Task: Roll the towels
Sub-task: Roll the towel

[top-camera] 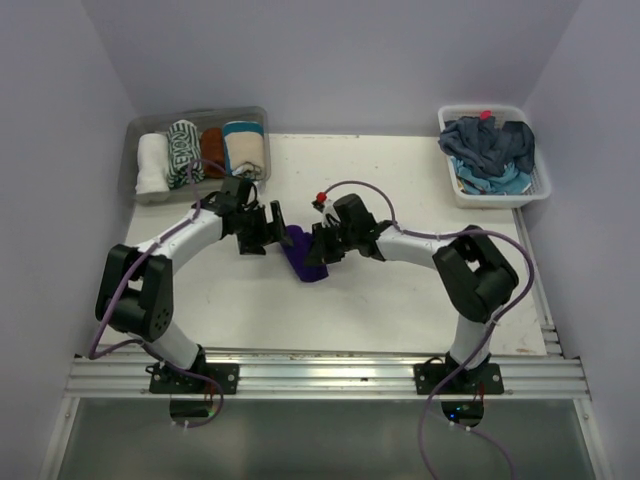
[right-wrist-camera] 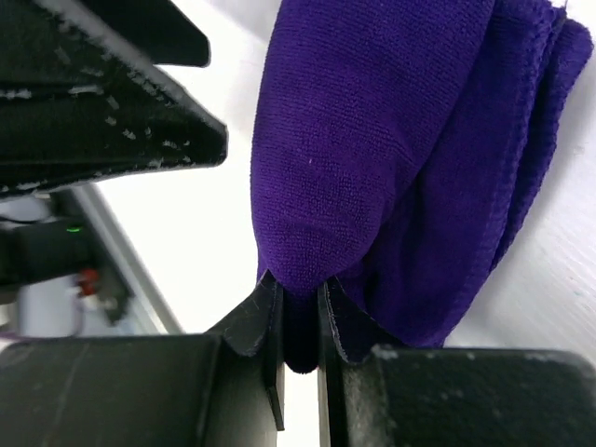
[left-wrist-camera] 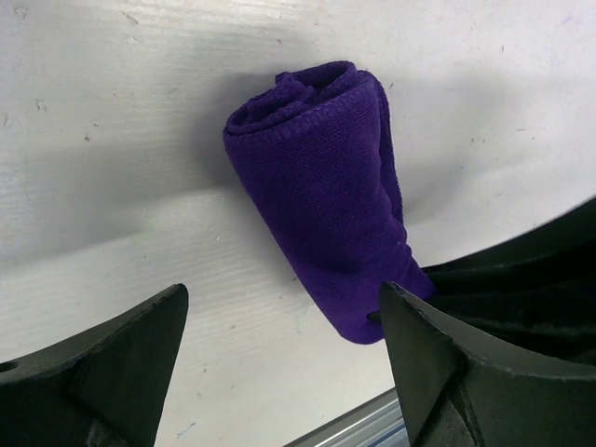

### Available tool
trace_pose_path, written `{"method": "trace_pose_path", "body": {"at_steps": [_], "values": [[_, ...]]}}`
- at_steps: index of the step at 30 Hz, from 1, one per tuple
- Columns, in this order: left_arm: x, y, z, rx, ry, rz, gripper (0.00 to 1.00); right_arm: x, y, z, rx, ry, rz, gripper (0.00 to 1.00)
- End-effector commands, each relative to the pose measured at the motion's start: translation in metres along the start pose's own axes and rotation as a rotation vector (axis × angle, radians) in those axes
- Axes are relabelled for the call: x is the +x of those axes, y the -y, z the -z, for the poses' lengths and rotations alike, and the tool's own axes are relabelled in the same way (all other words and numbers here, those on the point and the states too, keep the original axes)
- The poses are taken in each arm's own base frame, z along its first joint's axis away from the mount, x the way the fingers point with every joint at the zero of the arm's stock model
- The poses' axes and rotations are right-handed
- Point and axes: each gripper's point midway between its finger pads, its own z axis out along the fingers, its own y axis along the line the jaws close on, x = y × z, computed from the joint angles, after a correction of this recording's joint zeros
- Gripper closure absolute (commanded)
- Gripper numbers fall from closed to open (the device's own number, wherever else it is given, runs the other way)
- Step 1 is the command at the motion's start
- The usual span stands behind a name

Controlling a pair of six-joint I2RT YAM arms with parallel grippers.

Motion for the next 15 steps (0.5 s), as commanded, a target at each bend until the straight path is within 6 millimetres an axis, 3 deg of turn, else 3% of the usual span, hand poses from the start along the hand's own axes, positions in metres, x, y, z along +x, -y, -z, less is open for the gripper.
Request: {"method": "trace_pose_path", "body": {"at_steps": [1, 6, 15], "values": [[-0.004, 0.014, 0.001, 0.063, 0.023, -0.042, 0.12, 0.002, -0.028, 0.001, -0.246, -0.044, -0.148, 1.00], [-0.005, 0.026, -0.015, 0.099, 0.013, -0.061, 0.13, -0.003, -0.017, 0.005, -0.365, -0.031, -0.272, 1.00], [-0.001, 0.027, -0.053, 0.079, -0.048, -0.065, 0.29, 0.011, 0.000, 0.003, -0.353, -0.049, -0.356, 1.00]]}}
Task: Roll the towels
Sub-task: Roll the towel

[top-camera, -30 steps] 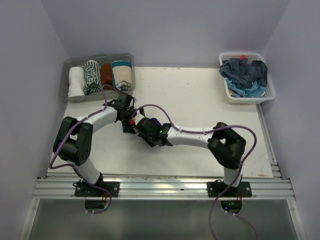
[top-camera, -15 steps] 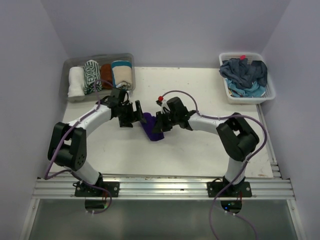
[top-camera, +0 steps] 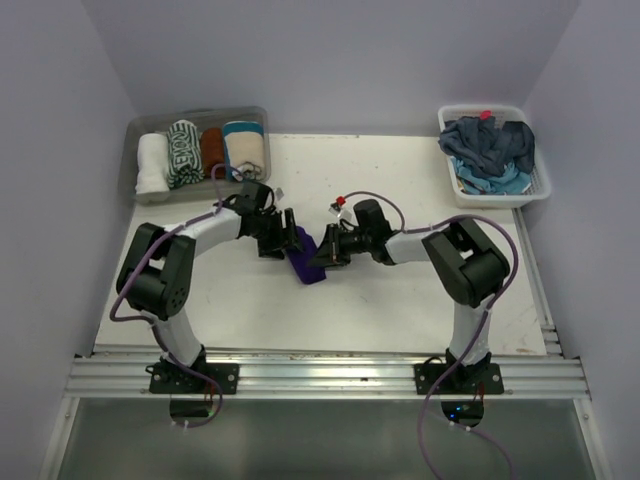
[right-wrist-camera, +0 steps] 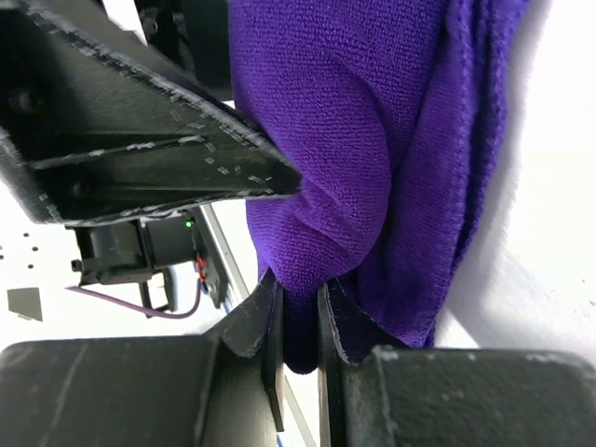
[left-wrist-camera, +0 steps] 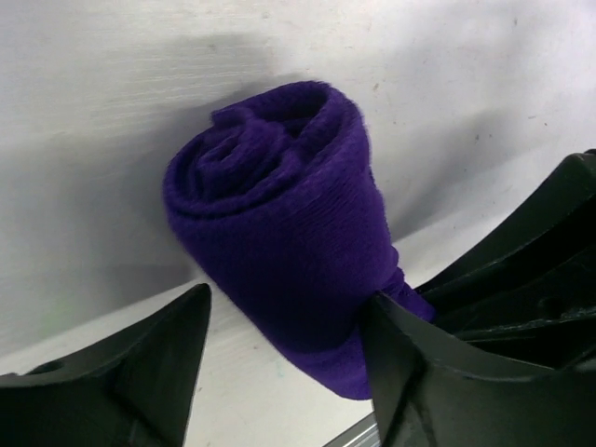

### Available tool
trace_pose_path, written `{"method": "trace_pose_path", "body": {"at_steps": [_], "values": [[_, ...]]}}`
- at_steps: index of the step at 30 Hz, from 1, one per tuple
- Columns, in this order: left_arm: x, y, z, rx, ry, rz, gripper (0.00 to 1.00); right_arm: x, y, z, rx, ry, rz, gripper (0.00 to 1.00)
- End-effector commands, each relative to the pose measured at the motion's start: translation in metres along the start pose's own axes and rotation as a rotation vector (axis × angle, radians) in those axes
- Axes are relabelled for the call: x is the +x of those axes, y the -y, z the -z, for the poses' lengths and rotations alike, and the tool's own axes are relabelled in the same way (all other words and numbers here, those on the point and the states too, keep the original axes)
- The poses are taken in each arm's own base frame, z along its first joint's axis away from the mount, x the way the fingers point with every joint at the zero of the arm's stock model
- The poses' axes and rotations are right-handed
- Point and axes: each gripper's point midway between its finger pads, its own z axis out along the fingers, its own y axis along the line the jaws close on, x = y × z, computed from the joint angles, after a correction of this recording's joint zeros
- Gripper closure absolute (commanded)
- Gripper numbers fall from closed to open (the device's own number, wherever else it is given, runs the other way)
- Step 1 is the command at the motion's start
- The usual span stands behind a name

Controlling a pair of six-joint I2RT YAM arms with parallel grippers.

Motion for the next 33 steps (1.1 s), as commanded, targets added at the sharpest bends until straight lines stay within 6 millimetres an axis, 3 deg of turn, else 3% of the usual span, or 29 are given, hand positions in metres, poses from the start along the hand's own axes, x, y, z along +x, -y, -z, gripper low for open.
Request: {"method": "trace_pose_path", "body": {"at_steps": [1, 2, 3, 4, 5, 7, 8, 11, 12, 17, 18, 19, 26, 33], "values": [[-0.013, 0.013, -0.010, 0.025, 0.025, -0.031, 0.35, 0.007, -0.006, 0.001, -0.044, -0.024, -0.035, 1.00], [-0.013, 0.014, -0.011, 0.023, 0.023, -0.031, 0.38, 0.011, -0.003, 0.003, -0.023, -0.033, -0.043, 1.00], [-0.014, 0.016, -0.011, 0.023, 0.028, -0.034, 0.40, 0.011, 0.000, 0.004, -0.002, -0.032, -0.036, 0.92], [-0.014, 0.016, -0.011, 0.019, 0.026, -0.031, 0.45, 0.007, 0.007, 0.006, 0.044, -0.006, 0.003, 0.82], [-0.015, 0.017, -0.010, 0.014, 0.029, -0.030, 0.47, 0.008, 0.007, 0.014, 0.098, -0.009, 0.010, 0.64], [-0.016, 0.014, -0.005, -0.023, 0.028, -0.025, 0.50, 0.007, 0.009, 0.023, 0.199, 0.001, 0.122, 0.51], [-0.015, 0.014, -0.003, -0.033, 0.027, -0.024, 0.50, 0.001, 0.008, 0.037, 0.309, 0.036, 0.150, 0.42], [-0.013, 0.011, 0.002, -0.064, 0.030, -0.019, 0.50, -0.006, 0.003, 0.055, 0.491, 0.080, 0.291, 0.34], [-0.011, 0.008, 0.002, -0.077, 0.028, -0.009, 0.50, -0.009, -0.006, 0.060, 0.525, 0.097, 0.360, 0.32], [-0.008, 0.009, 0.003, -0.085, 0.023, 0.002, 0.50, 0.000, -0.042, 0.050, 0.716, 0.117, 0.637, 0.29], [-0.008, 0.010, 0.003, -0.088, 0.021, 0.003, 0.50, -0.003, -0.034, 0.049, 0.788, 0.119, 0.678, 0.28], [-0.008, 0.011, 0.003, -0.087, 0.021, 0.006, 0.50, 0.004, -0.037, 0.043, 0.804, 0.104, 0.712, 0.29], [-0.005, 0.011, 0.001, -0.102, 0.018, 0.020, 0.50, 0.000, -0.042, 0.017, 0.887, 0.121, 0.840, 0.31], [-0.004, 0.013, 0.000, -0.097, 0.014, 0.022, 0.50, 0.001, -0.013, 0.001, 0.970, 0.102, 0.862, 0.37]]}}
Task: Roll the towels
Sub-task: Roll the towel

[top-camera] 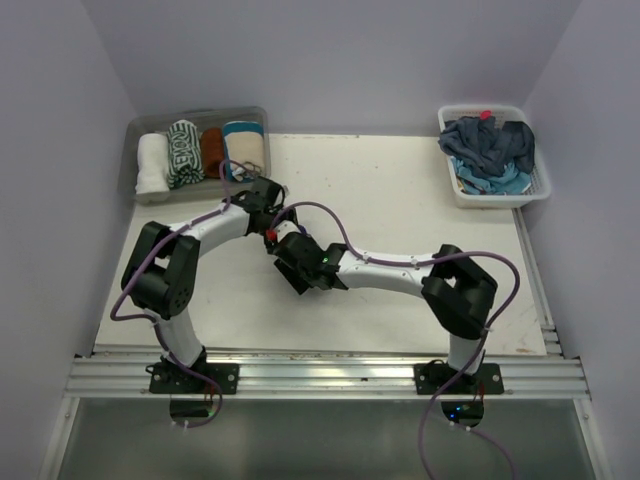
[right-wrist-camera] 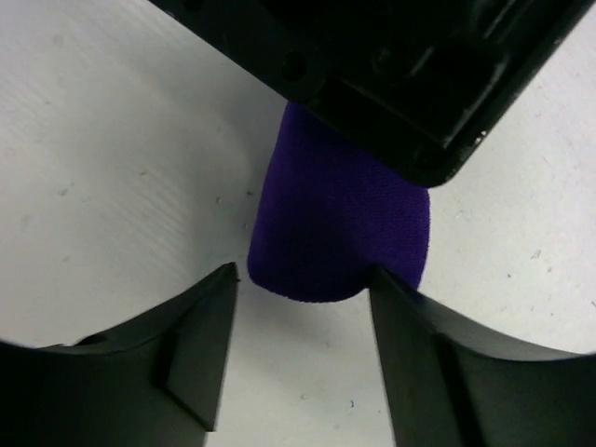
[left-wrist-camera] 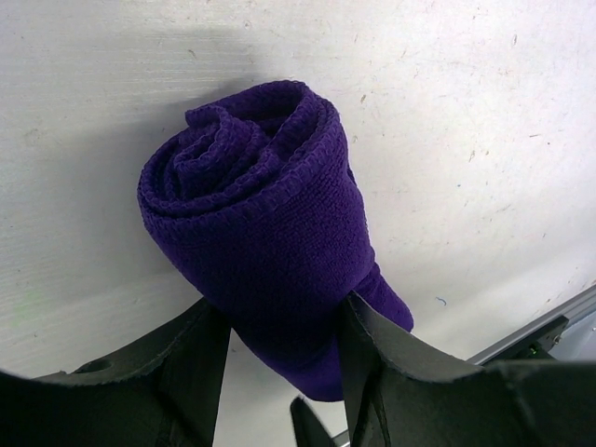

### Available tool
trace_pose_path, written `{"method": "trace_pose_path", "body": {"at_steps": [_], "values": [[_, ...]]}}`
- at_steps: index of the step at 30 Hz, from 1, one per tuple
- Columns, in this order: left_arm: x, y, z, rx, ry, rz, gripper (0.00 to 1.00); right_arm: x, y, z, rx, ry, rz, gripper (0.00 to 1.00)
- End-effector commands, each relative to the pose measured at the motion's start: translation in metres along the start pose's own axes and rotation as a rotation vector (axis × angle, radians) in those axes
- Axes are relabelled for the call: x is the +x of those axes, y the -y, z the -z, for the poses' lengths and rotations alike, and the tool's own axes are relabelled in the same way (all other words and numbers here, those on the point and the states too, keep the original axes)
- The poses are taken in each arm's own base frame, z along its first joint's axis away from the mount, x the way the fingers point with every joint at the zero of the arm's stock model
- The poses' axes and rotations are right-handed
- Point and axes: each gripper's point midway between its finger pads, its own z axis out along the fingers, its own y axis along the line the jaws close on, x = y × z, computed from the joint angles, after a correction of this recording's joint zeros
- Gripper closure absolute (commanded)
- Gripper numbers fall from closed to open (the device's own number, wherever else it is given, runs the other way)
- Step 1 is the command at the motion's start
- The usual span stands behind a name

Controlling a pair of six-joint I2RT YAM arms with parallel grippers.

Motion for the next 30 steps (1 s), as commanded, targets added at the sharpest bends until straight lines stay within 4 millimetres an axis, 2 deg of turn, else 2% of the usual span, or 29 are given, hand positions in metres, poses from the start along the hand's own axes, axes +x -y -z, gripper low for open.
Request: {"method": "trace_pose_path", "body": {"at_steps": [1, 2, 4, 5, 7, 8, 11, 12, 14, 15, 22, 27, 30], "values": [[-0.001, -0.002, 0.005, -0.040, 0.010, 0.006, 0.50, -0.012, 0.011, -0.007, 0.096, 0.042, 0.001, 0.43], [0.000, -0.002, 0.005, -0.038, 0.006, 0.005, 0.49, -0.011, 0.012, -0.009, 0.106, 0.039, -0.004, 0.48], [0.000, -0.001, 0.005, -0.037, 0.005, 0.004, 0.46, -0.008, 0.010, -0.012, 0.100, 0.035, -0.021, 0.66], [-0.001, 0.000, 0.006, -0.032, 0.009, -0.002, 0.44, -0.005, 0.007, -0.013, 0.083, 0.029, -0.025, 0.81], [-0.002, 0.002, 0.009, -0.030, 0.011, -0.010, 0.37, -0.001, 0.006, -0.012, 0.065, 0.030, -0.054, 0.97], [-0.004, 0.003, 0.011, -0.029, 0.015, -0.012, 0.30, 0.001, 0.003, -0.012, 0.036, 0.026, -0.080, 1.00], [-0.007, 0.010, 0.015, -0.005, 0.019, -0.021, 0.20, 0.005, 0.004, -0.010, -0.030, 0.019, -0.144, 1.00], [-0.009, 0.013, 0.016, 0.011, 0.023, -0.028, 0.15, 0.001, -0.001, -0.005, -0.114, 0.023, -0.193, 1.00], [-0.008, 0.016, 0.016, 0.026, 0.018, -0.031, 0.12, 0.002, -0.004, -0.005, -0.185, 0.043, -0.249, 1.00], [-0.008, 0.017, 0.018, 0.027, 0.019, -0.030, 0.11, 0.000, 0.001, -0.004, -0.213, 0.046, -0.307, 1.00], [-0.021, 0.027, 0.040, 0.057, 0.109, -0.019, 0.09, -0.005, -0.008, 0.003, -0.387, 0.070, -0.459, 1.00], [-0.031, 0.041, 0.056, 0.138, 0.220, 0.005, 0.18, 0.000, -0.018, 0.001, -0.448, 0.038, -0.497, 1.00], [-0.024, 0.042, 0.055, 0.151, 0.194, -0.002, 0.20, -0.004, -0.022, 0.001, -0.490, 0.052, -0.527, 1.00]]}}
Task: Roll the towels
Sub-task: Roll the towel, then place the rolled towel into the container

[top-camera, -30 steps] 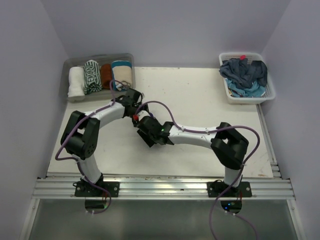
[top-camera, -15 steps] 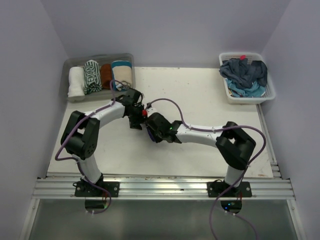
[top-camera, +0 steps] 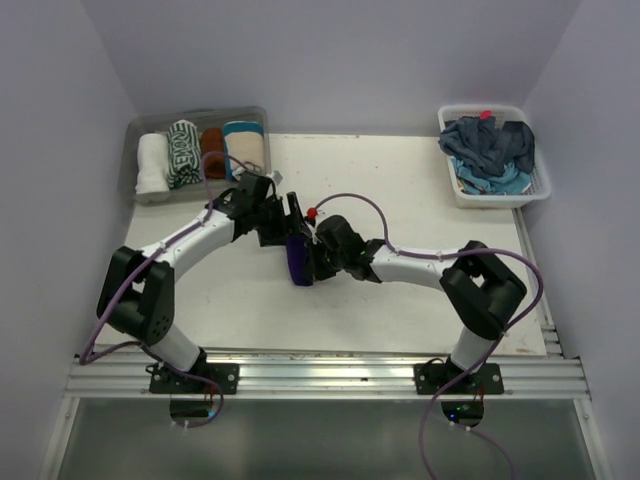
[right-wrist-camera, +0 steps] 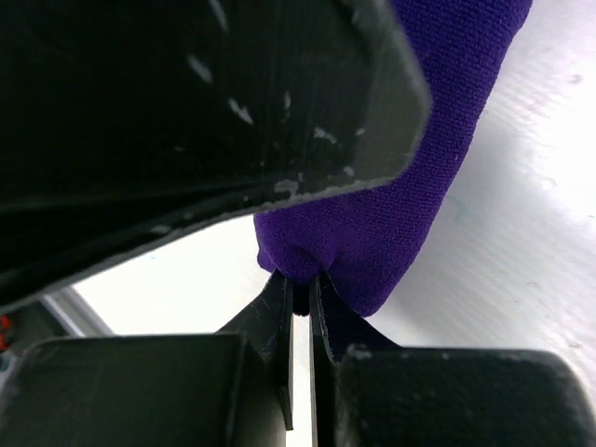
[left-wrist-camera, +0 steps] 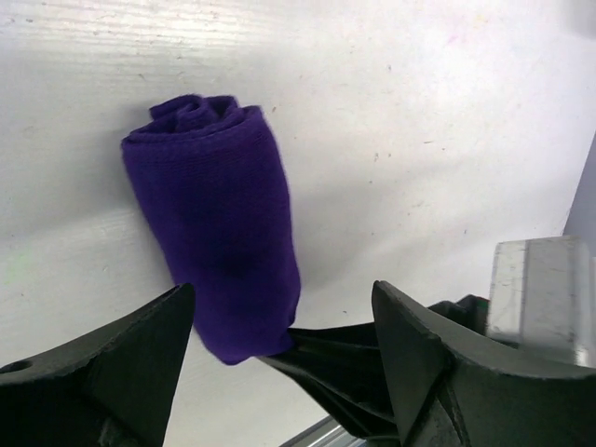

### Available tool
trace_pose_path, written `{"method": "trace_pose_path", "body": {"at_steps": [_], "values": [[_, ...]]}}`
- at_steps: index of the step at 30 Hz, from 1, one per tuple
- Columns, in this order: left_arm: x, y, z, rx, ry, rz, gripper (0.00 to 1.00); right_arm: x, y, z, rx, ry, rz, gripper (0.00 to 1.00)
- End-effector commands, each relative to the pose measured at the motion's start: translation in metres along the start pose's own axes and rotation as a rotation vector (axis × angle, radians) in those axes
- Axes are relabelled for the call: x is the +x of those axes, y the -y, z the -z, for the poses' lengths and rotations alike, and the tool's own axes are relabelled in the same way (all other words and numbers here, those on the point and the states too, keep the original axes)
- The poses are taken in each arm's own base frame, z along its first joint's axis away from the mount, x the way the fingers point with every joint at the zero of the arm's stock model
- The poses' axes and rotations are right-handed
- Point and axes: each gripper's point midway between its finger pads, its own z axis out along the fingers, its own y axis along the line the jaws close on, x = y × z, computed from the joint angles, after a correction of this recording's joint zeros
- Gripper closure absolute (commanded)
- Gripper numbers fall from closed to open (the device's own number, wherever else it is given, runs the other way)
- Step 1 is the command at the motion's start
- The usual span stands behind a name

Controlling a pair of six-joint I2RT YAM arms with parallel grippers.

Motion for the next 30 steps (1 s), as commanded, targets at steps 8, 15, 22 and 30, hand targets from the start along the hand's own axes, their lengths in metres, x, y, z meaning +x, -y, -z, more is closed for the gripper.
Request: {"method": "trace_pose_path", "body": {"at_steps": [8, 15, 22, 30], "values": [[0.010, -0.021, -0.012, -0.073, -0.034, 0.028, 0.18, 0.005, -0.013, -0.002, -0.114, -0.011, -0.098, 1.00], [0.014, -0.031, -0.014, -0.117, -0.011, 0.023, 0.21, 0.011, -0.008, -0.005, -0.109, -0.027, -0.111, 1.00], [0.034, -0.046, -0.031, -0.147, -0.070, 0.033, 0.23, 0.012, -0.007, -0.005, -0.112, -0.027, -0.116, 1.00], [0.052, -0.036, -0.054, -0.084, -0.136, 0.041, 0.35, 0.013, -0.005, -0.005, -0.105, -0.026, -0.118, 1.00]]}}
